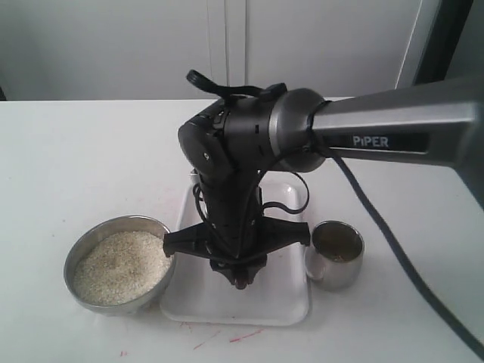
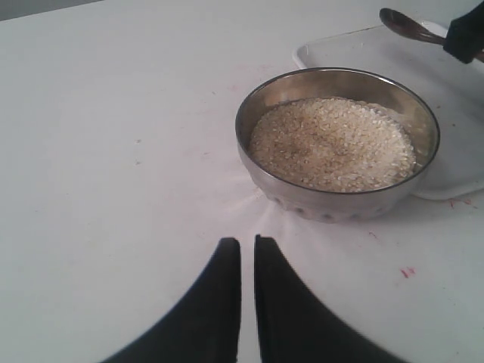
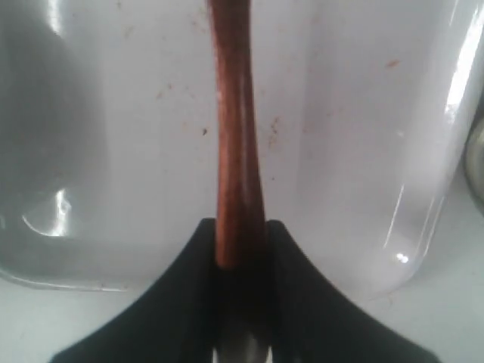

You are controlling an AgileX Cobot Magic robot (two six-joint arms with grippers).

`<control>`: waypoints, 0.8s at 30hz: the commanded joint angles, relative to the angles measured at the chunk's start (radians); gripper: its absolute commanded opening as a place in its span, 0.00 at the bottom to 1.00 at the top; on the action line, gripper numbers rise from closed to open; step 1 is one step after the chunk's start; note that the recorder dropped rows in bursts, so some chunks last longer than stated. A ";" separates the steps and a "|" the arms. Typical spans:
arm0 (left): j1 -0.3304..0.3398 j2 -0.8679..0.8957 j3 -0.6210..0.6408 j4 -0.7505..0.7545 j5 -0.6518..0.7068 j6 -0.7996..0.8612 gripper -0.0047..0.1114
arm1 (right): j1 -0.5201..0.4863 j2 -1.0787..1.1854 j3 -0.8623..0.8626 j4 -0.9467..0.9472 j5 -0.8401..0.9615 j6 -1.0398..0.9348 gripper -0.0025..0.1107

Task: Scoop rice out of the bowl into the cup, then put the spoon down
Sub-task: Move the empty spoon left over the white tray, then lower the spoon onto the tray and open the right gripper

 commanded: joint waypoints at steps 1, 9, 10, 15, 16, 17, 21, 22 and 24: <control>-0.007 0.001 -0.007 -0.011 0.003 -0.002 0.16 | -0.001 0.023 -0.006 -0.008 -0.005 0.025 0.02; -0.007 0.001 -0.007 -0.011 0.003 -0.002 0.16 | -0.001 0.052 -0.006 -0.013 -0.028 0.049 0.02; -0.007 0.001 -0.007 -0.011 0.003 -0.002 0.16 | -0.001 0.054 -0.006 -0.013 -0.030 0.049 0.02; -0.007 0.001 -0.007 -0.011 0.003 -0.002 0.16 | -0.001 0.064 -0.006 -0.013 -0.030 0.049 0.02; -0.007 0.001 -0.007 -0.011 0.003 -0.002 0.16 | -0.001 0.064 -0.006 -0.013 -0.030 0.049 0.02; -0.007 0.001 -0.007 -0.011 0.003 -0.002 0.16 | -0.001 0.064 -0.006 -0.013 -0.030 0.049 0.02; -0.007 0.001 -0.007 -0.011 0.003 -0.002 0.16 | -0.001 0.064 -0.006 -0.013 -0.030 0.049 0.02; -0.007 0.001 -0.007 -0.011 0.003 -0.002 0.16 | -0.001 0.064 -0.006 -0.013 -0.030 0.049 0.02; -0.007 0.001 -0.007 -0.011 0.003 -0.002 0.16 | -0.001 0.064 -0.006 -0.013 -0.030 0.049 0.02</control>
